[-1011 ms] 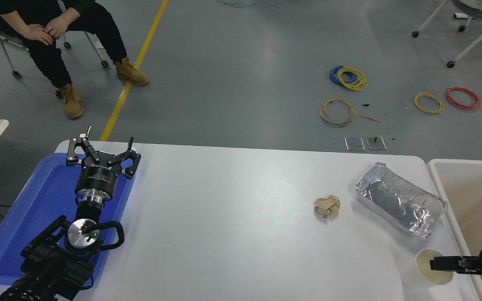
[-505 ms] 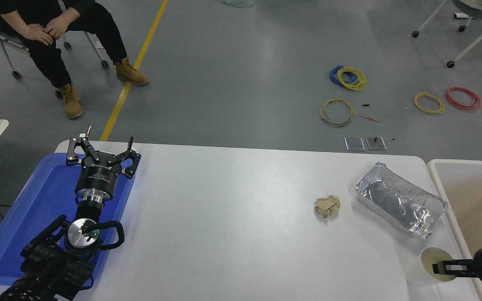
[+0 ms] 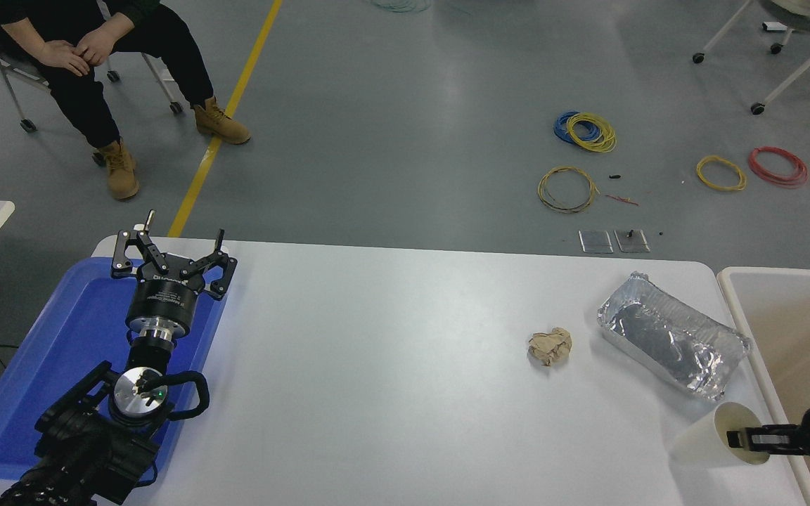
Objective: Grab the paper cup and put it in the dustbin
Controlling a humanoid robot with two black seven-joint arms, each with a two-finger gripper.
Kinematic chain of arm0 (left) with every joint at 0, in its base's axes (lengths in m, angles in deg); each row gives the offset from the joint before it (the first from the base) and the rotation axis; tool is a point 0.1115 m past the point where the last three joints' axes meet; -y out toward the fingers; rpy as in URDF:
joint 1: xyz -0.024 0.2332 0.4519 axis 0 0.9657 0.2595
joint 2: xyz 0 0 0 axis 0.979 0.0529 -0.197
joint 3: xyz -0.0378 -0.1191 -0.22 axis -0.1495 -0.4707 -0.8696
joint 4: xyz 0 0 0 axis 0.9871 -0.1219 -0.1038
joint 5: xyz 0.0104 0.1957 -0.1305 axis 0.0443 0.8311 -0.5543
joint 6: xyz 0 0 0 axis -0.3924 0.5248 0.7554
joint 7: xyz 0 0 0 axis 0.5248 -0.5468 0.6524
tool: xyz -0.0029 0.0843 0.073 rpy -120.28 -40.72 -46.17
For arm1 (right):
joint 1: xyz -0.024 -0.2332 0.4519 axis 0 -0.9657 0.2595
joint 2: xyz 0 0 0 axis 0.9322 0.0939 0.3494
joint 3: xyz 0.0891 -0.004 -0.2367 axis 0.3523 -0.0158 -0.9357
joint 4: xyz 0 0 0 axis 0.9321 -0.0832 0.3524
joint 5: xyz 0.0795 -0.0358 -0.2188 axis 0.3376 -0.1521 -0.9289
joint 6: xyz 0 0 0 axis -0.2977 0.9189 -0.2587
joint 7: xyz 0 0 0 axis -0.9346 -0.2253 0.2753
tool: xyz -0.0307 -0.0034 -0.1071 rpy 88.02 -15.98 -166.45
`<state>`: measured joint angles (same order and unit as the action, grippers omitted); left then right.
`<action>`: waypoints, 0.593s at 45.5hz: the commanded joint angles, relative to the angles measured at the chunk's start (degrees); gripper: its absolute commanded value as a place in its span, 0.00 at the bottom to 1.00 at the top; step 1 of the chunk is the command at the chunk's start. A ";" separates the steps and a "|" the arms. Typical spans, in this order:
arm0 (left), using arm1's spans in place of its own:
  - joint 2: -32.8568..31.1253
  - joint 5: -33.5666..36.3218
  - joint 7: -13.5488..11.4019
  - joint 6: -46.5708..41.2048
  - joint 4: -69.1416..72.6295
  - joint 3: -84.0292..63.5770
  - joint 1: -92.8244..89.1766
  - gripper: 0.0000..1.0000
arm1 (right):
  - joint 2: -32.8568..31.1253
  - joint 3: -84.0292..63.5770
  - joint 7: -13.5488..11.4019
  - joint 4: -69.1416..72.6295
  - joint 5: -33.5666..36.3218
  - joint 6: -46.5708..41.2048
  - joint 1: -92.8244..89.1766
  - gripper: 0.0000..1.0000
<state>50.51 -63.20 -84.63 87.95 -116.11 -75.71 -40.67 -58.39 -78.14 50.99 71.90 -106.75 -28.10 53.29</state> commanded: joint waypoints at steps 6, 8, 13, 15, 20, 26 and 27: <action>0.00 0.00 0.08 0.00 0.00 0.00 0.07 1.00 | -0.37 -10.06 3.08 4.87 0.46 -7.80 22.25 0.00; 0.00 0.00 0.08 0.09 0.00 0.00 -0.01 1.00 | -0.46 -10.24 3.08 5.48 0.46 -9.56 25.24 0.00; 0.00 0.00 0.00 0.00 0.00 0.00 0.07 1.00 | -0.46 -11.73 3.08 6.10 0.55 -14.48 32.88 0.00; 0.00 0.00 0.00 0.00 0.00 0.00 0.07 1.00 | -0.46 -12.34 3.08 6.36 0.55 -16.41 36.05 0.00; 0.00 0.00 0.00 0.00 0.09 0.00 0.07 1.00 | -0.37 -12.87 3.08 6.45 0.46 -21.77 42.73 0.00; 0.00 0.00 0.00 0.00 0.00 0.00 0.07 1.00 | -0.37 -13.05 2.73 6.37 0.38 -27.66 48.80 0.00; 0.00 0.00 0.08 0.00 0.00 0.00 0.07 1.00 | -0.37 -13.14 2.73 6.37 0.29 -28.37 49.50 0.00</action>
<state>50.50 -63.19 -84.57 87.96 -116.09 -75.71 -40.61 -58.77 -89.65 53.83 77.61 -106.30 -46.49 89.94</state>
